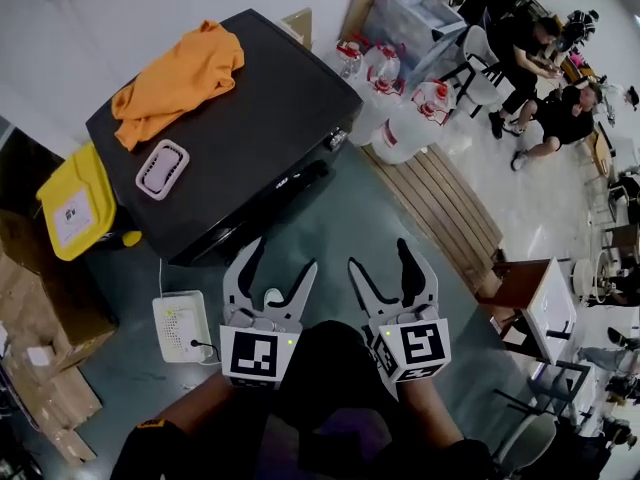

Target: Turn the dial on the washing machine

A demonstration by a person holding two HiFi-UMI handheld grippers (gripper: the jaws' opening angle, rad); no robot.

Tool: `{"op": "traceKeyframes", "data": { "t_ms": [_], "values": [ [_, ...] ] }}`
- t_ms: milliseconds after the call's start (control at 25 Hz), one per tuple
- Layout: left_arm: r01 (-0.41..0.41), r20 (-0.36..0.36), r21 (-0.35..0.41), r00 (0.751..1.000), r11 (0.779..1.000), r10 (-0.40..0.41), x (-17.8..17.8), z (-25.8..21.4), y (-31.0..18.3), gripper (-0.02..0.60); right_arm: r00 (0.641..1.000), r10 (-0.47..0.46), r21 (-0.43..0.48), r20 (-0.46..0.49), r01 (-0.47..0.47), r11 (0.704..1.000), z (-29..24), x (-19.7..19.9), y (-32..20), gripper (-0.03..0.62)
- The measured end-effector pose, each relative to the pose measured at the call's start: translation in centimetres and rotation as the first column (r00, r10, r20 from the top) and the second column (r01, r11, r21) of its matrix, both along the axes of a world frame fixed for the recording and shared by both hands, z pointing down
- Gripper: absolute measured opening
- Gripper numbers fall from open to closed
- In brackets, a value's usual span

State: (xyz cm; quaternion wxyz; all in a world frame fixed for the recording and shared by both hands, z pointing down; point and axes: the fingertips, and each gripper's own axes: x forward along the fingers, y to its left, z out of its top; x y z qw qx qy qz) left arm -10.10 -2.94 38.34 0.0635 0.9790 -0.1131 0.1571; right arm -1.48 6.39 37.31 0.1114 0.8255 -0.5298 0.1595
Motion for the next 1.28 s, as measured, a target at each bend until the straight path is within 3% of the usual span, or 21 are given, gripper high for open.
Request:
{"op": "traceKeyframes", "data": {
  "t_ms": [160,320,440,600,720,1000,1120,1280],
  "values": [
    [0.044,-0.010,-0.006,0.999,0.999,-0.044,0.3,-0.1,-2.3,0.298,1.000,-0.005,-0.020,-0.004,0.005,1.000,0.4,1.8,-2.1,0.350],
    [0.127,-0.051,0.050,0.991,0.991,-0.124,1.6,-1.3,-5.4,0.297,0.998,-0.059,-0.012,-0.018,0.059,0.998,0.6,4.5,-5.2,0.350],
    [0.189,-0.018,0.032,0.982,0.981,-0.189,2.6,-0.3,-7.0,0.296,0.994,-0.111,-0.015,-0.017,0.111,0.994,1.4,7.0,-7.3,0.350],
    [0.284,-0.036,0.051,0.959,0.957,-0.283,6.3,0.2,-10.1,0.296,0.979,-0.202,-0.053,-0.028,0.200,0.978,2.9,10.6,-10.0,0.350],
    [0.350,-0.051,0.047,0.936,0.935,-0.348,9.8,-0.5,-11.0,0.296,0.955,-0.296,-0.106,-0.036,0.291,0.951,4.1,13.5,-11.8,0.350],
    [0.511,-0.023,0.029,0.860,0.859,-0.510,14.3,1.0,-10.8,0.296,0.872,-0.489,-0.199,-0.025,0.475,0.857,8.4,18.5,-14.9,0.348],
    [0.565,0.006,0.055,0.825,0.824,-0.566,15.0,2.4,-10.4,0.296,0.843,-0.538,-0.209,0.006,0.527,0.824,10.5,19.7,-15.9,0.348],
    [0.649,0.045,0.063,0.757,0.758,-0.652,15.1,4.6,-10.4,0.296,0.805,-0.593,-0.214,0.034,0.585,0.782,13.0,20.3,-17.7,0.348]
  ]
}}
